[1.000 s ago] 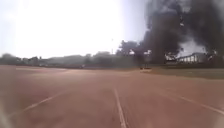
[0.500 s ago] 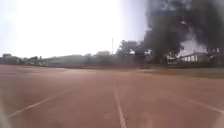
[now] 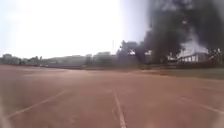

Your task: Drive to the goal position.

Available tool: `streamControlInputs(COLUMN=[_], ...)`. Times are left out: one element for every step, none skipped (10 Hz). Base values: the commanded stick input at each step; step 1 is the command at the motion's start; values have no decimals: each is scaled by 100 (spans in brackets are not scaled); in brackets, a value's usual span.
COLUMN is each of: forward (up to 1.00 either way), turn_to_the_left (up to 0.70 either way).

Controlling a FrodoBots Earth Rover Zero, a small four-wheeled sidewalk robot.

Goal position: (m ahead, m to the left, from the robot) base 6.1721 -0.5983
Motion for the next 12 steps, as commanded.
streamControlInputs(forward=[70,70,70,70,70,70,70,70,70,70,70,70], turn_to_the_left=[0,0,0,0,0,0,0,0,0,0,0,0])
